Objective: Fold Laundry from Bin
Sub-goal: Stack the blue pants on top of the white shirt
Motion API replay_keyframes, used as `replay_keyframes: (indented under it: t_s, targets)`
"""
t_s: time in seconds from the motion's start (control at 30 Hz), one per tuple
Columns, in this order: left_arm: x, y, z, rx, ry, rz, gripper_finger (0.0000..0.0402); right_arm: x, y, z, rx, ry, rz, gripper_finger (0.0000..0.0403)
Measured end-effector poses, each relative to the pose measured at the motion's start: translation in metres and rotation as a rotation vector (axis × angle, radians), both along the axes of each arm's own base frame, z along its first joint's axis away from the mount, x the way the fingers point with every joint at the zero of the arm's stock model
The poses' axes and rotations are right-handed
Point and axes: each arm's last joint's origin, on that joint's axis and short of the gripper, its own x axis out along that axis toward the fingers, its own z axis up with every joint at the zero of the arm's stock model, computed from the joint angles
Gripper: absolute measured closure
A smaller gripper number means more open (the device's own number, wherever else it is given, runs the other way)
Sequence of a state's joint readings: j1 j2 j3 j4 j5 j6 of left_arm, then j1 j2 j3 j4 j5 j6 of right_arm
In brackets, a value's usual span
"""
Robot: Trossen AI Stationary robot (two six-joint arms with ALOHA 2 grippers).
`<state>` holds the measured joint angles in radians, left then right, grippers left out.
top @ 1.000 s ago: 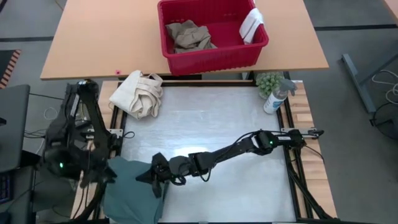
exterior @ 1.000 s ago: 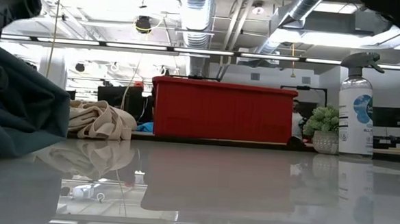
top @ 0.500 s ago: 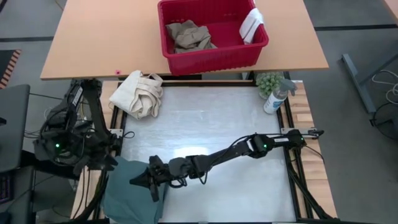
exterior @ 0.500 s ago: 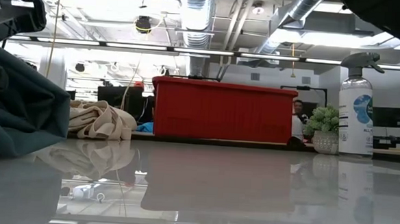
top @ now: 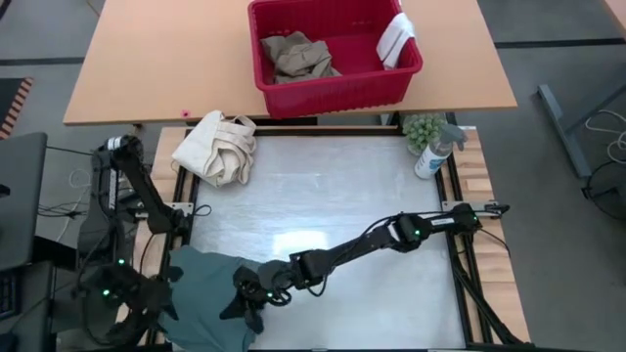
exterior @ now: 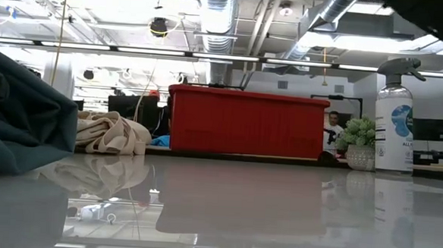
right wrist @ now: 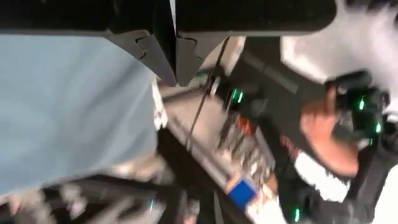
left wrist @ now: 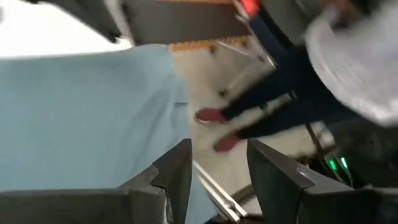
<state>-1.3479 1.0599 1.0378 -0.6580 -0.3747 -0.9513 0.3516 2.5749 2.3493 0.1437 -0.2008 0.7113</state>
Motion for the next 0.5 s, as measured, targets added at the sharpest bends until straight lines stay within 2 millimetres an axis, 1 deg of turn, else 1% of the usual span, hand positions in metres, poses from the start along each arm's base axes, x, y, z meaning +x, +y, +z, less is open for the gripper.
replay_keyframes:
  t_s: [0.07,0.17,0.23,0.3,0.37,0.5]
  targets:
    - [0.011,0.000,0.003,0.015,-0.050,-0.071,0.0260,-0.007,0.004,0.013,-0.008,0.026,0.041,0.0383]
    - [0.029,0.005,0.004,0.063,-0.119,-0.184,0.0260,-0.028,0.013,0.040,-0.063,0.101,0.065,0.0383]
    - [0.040,0.009,0.005,0.076,-0.155,-0.264,0.0260,-0.043,0.019,0.057,-0.108,0.154,0.032,0.0383]
    - [0.052,0.013,0.004,0.087,-0.176,-0.330,0.0260,-0.059,0.027,0.070,-0.151,0.203,0.001,0.0383]
    - [0.061,0.015,0.000,0.079,-0.205,-0.386,0.0260,-0.077,0.035,0.084,-0.186,0.246,-0.043,0.0383]
    - [0.070,0.022,-0.018,0.015,-0.274,-0.457,0.0260,-0.115,0.054,0.113,-0.229,0.272,-0.180,0.0382]
